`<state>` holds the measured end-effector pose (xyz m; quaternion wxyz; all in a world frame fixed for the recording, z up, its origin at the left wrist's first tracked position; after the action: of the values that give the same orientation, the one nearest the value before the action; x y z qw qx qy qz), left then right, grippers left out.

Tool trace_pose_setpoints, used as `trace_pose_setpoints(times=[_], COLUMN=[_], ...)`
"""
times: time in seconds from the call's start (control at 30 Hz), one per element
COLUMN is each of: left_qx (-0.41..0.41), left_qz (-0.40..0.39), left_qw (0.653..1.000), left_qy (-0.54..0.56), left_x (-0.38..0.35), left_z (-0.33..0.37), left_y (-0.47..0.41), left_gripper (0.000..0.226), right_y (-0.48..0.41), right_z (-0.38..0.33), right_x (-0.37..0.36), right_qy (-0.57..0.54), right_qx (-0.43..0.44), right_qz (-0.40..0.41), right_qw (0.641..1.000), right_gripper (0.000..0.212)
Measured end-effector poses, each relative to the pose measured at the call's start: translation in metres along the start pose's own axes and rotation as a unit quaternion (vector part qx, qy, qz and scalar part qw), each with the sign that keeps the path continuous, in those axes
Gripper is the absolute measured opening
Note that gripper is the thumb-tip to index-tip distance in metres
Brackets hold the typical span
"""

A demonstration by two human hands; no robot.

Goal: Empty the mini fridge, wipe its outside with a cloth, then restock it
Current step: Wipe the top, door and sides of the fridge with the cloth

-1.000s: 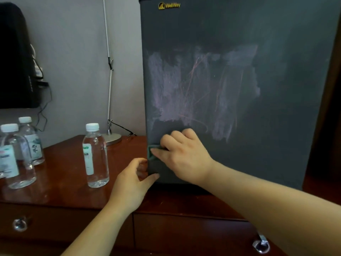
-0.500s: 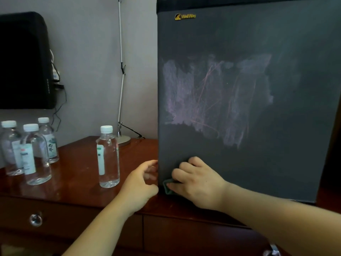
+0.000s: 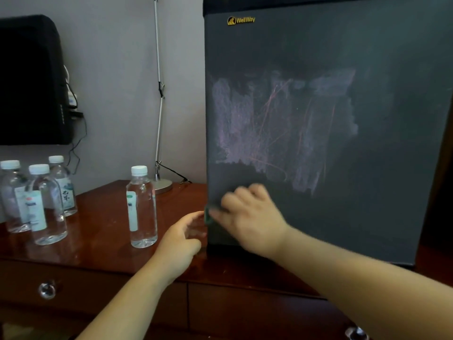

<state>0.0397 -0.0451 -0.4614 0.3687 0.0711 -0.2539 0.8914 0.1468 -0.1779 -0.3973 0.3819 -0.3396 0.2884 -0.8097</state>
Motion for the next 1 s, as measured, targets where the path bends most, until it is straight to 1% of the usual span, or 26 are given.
trace_pose_setpoints(times=[0.07,0.1,0.13,0.17,0.2,0.27,0.3,0.33,0.4,0.43,0.47,0.5,0.53,0.6,0.63,0.67,0.7,0.77,0.8,0.83,0.93,1.0], left_qx=[-0.006,-0.011,-0.017,-0.020,-0.023,-0.033,-0.044,-0.062,-0.109,-0.128,-0.138,-0.144,-0.145,-0.140,-0.134,-0.126,-0.121,-0.110,-0.104,-0.102,-0.107,-0.109], left_qz=[-0.005,-0.008,-0.011,-0.013,-0.014,-0.006,-0.001,0.008,0.031,0.038,0.036,0.030,0.021,0.013,0.010,0.008,0.007,0.007,0.008,0.008,0.008,0.011], left_qw=[1.000,1.000,0.999,0.999,0.999,0.999,0.999,0.998,0.994,0.991,0.990,0.989,0.989,0.989,0.990,0.990,0.991,0.992,0.992,0.992,0.991,0.990], left_qy=[0.017,0.027,0.033,0.035,0.032,0.021,0.011,0.002,-0.002,0.001,0.004,0.011,0.022,0.047,0.054,0.056,0.056,0.063,0.070,0.076,0.079,0.086], left_x=[0.000,0.001,0.000,-0.001,-0.001,-0.002,-0.003,-0.002,0.001,0.004,0.006,0.007,0.008,0.008,0.008,0.008,0.008,0.008,0.007,0.006,0.004,0.003], left_z=[0.003,0.004,0.004,0.005,0.006,0.009,0.014,0.022,0.043,0.053,0.063,0.071,0.077,0.079,0.079,0.077,0.075,0.073,0.073,0.073,0.070,0.069], left_y=[0.000,0.001,0.001,0.001,0.001,-0.002,-0.004,-0.007,-0.018,-0.026,-0.032,-0.039,-0.045,-0.055,-0.057,-0.059,-0.059,-0.059,-0.058,-0.057,-0.056,-0.056], left_gripper=[0.070,0.064,0.057,0.051,0.048,0.053,0.059,0.066,0.078,0.081,0.084,0.086,0.088,0.091,0.091,0.090,0.089,0.087,0.086,0.084,0.066,0.062], right_y=[-0.025,-0.033,-0.036,-0.033,-0.028,-0.012,-0.009,-0.013,-0.035,-0.047,-0.055,-0.060,-0.061,-0.058,-0.061,-0.069,-0.081,-0.103,-0.107,-0.105,-0.080,-0.080], right_z=[0.037,0.053,0.062,0.062,0.056,0.039,0.041,0.051,0.081,0.093,0.098,0.095,0.086,0.069,0.070,0.077,0.088,0.107,0.107,0.100,0.065,0.069], right_x=[0.016,0.025,0.030,0.032,0.031,0.025,0.025,0.029,0.043,0.050,0.052,0.049,0.043,0.034,0.034,0.037,0.042,0.052,0.052,0.047,0.030,0.028], right_qy=[0.044,0.057,0.062,0.064,0.063,0.056,0.058,0.068,0.085,0.088,0.090,0.086,0.076,0.061,0.064,0.071,0.080,0.093,0.095,0.093,0.060,0.067], right_qx=[-0.103,-0.158,-0.195,-0.199,-0.172,-0.073,-0.048,-0.054,-0.140,-0.185,-0.208,-0.198,-0.161,-0.053,-0.022,-0.025,-0.051,-0.133,-0.147,-0.127,0.005,0.035], right_qz=[0.068,0.096,0.113,0.115,0.100,0.039,0.022,0.029,0.090,0.110,0.114,0.104,0.085,0.044,0.037,0.037,0.050,0.102,0.118,0.118,0.050,0.042], right_qw=[0.991,0.981,0.972,0.971,0.978,0.995,0.997,0.996,0.982,0.973,0.967,0.971,0.980,0.996,0.997,0.996,0.994,0.981,0.978,0.981,0.997,0.996], right_gripper=[0.023,0.021,0.020,0.022,0.026,0.033,0.033,0.030,0.024,0.022,0.022,0.024,0.028,0.031,0.030,0.028,0.027,0.022,0.021,0.023,0.032,0.034])
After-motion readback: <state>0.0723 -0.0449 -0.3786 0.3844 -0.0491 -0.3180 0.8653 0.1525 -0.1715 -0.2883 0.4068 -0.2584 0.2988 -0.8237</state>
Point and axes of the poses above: each hand's wrist, its own y-axis away from the middle knuckle, its own x-axis out of the back of the hand, z = x × y, the point moved 4 cm from there along -y, towards the middle knuckle, and after that the axes turned 4 degrees about -x, right-handed, at the moved point
